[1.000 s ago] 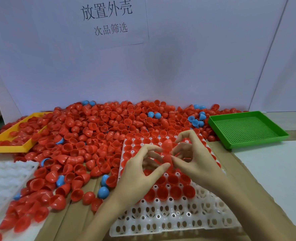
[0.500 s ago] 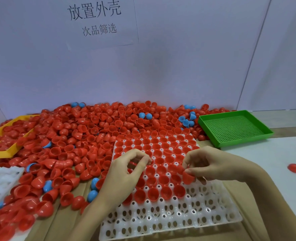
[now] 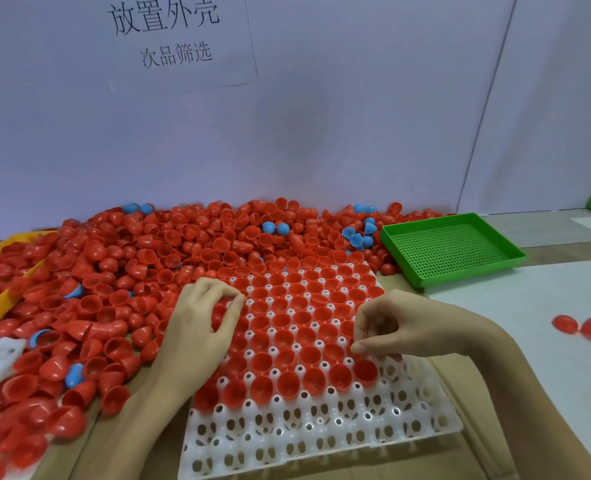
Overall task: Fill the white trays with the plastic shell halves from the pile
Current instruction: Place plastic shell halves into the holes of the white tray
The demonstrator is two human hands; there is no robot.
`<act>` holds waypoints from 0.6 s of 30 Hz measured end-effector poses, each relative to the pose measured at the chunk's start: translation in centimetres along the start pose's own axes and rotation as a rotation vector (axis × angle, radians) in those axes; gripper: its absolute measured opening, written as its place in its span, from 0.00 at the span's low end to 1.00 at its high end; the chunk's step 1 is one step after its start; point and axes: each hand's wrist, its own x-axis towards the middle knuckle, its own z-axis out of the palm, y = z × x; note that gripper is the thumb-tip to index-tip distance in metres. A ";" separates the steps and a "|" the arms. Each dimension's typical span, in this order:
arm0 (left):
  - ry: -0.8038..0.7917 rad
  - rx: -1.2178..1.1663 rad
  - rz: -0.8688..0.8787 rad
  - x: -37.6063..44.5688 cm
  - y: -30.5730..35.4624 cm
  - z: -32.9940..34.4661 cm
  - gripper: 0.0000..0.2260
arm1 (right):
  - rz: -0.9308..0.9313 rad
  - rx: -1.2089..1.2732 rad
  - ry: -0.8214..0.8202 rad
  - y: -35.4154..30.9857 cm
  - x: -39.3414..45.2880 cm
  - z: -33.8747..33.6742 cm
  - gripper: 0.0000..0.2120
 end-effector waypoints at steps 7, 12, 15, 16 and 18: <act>0.027 0.070 -0.148 1.1 -4.1 0.9 0.10 | -0.039 -0.016 0.064 -0.4 0.6 0.5 0.12; -0.028 0.151 -0.185 3.1 -6.2 1.8 0.13 | -0.123 -0.030 0.196 -0.8 1.4 1.2 0.13; -0.049 0.260 -0.143 5.2 -6.6 2.3 0.16 | -0.151 -0.009 0.224 -0.7 1.7 1.5 0.14; -0.044 0.284 -0.121 6.1 -6.7 2.4 0.16 | -0.156 -0.004 0.233 -0.7 1.7 1.6 0.14; -0.079 0.315 -0.099 7.8 -6.9 2.6 0.16 | -0.164 0.005 0.255 -0.6 1.8 1.7 0.13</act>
